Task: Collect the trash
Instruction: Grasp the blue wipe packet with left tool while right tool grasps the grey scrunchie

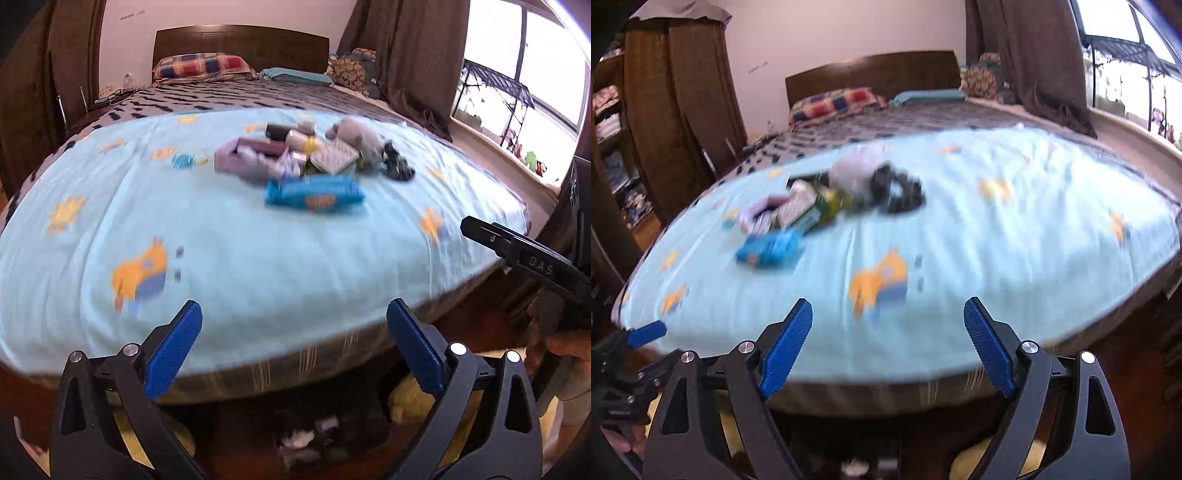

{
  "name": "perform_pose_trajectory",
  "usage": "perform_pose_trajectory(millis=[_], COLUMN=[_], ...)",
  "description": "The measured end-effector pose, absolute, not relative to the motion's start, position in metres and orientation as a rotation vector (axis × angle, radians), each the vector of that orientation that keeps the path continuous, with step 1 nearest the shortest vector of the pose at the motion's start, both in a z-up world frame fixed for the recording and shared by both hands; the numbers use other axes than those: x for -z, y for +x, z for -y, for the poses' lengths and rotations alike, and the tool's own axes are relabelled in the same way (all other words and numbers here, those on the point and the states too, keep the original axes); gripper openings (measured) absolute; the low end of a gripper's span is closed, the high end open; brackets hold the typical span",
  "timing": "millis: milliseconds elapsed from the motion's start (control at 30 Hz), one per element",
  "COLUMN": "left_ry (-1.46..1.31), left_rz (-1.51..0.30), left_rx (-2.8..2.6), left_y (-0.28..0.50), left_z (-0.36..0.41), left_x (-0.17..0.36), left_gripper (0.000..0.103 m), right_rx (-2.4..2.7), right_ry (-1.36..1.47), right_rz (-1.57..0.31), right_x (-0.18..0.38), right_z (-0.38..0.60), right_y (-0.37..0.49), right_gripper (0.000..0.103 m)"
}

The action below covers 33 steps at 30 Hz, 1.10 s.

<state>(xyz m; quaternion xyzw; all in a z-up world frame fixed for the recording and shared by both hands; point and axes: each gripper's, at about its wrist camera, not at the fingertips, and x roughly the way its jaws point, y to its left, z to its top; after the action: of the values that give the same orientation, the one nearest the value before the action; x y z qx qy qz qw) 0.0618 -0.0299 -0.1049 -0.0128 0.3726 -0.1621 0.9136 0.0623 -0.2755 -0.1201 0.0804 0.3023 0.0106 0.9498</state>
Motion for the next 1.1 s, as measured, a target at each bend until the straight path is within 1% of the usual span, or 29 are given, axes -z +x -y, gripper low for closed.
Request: perform_pose_trajectory(millis=[100, 267, 467, 600, 833, 900, 967, 1000, 1033, 1067, 1100], left_ry=[-0.036, -0.014, -0.005, -0.023, 0.043, 0.044, 0.053, 0.063, 0.068, 0.070, 0.071], left_rz=[-0.756, -0.751, -0.791, -0.821, -0.860, -0.870, -0.862, -0.860, -0.861, -0.860, -0.860], left_rx=[0.342, 0.355, 0.336, 0.340, 0.320, 0.317, 0.321, 0.322, 0.326, 0.333, 0.337], left_y=[0.080, 0.110, 0.146, 0.162, 0.183, 0.188, 0.190, 0.190, 0.190, 0.188, 0.187], left_z=[0.041, 0.060, 0.075, 0.082, 0.096, 0.096, 0.098, 0.098, 0.099, 0.100, 0.100], left_x=[0.099, 0.094, 0.103, 0.107, 0.122, 0.126, 0.128, 0.129, 0.129, 0.129, 0.128], left_gripper=[0.095, 0.095, 0.095, 0.095, 0.095, 0.095, 0.095, 0.095, 0.092, 0.086, 0.084], right_rx=[-0.023, -0.006, 0.002, 0.000, 0.010, -0.005, -0.018, -0.019, -0.017, -0.016, -0.009], right_ry=[0.173, 0.159, 0.147, 0.132, 0.101, 0.093, 0.078, 0.070, 0.061, 0.055, 0.052], right_rz=[-0.622, -0.655, -0.693, -0.713, -0.739, -0.733, -0.734, -0.736, -0.736, -0.735, -0.735], right_x=[0.109, 0.112, 0.121, 0.127, 0.137, 0.137, 0.138, 0.138, 0.139, 0.139, 0.139], right_z=[0.280, 0.283, 0.283, 0.281, 0.281, 0.281, 0.279, 0.278, 0.277, 0.277, 0.277], right_y=[0.085, 0.135, 0.177, 0.195, 0.215, 0.217, 0.219, 0.219, 0.220, 0.220, 0.220], right_gripper=[0.085, 0.085, 0.085, 0.085, 0.084, 0.075, 0.059, 0.056, 0.053, 0.048, 0.044])
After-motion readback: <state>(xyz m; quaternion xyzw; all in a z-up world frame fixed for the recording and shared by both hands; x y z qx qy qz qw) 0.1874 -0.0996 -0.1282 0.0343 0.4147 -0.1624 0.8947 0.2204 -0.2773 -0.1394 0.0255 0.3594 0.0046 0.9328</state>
